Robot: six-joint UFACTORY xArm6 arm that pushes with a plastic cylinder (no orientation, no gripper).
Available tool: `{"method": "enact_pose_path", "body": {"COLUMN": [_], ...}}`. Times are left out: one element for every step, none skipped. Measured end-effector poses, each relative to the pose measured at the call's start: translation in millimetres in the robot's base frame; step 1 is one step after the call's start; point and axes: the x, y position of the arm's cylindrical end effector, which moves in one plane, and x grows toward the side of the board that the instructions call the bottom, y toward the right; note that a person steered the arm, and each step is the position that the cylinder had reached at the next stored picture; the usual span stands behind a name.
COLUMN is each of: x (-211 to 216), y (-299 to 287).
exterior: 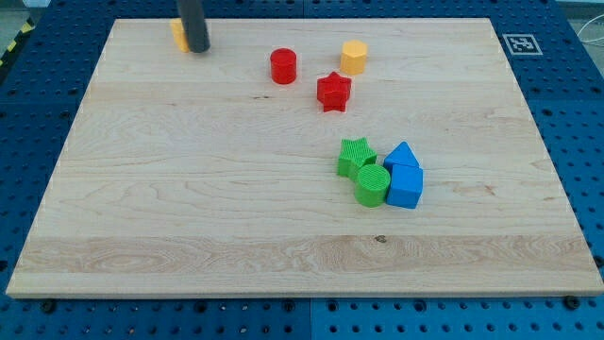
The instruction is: Move your arm towards bottom center
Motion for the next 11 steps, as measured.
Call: {"method": "enact_pose_path", "body": {"x": [-1, -6, -6, 3, 23, 23, 45, 80, 128, 183, 241], "y": [-20, -26, -26, -6, 26, 28, 36, 42, 55, 76, 105]}}
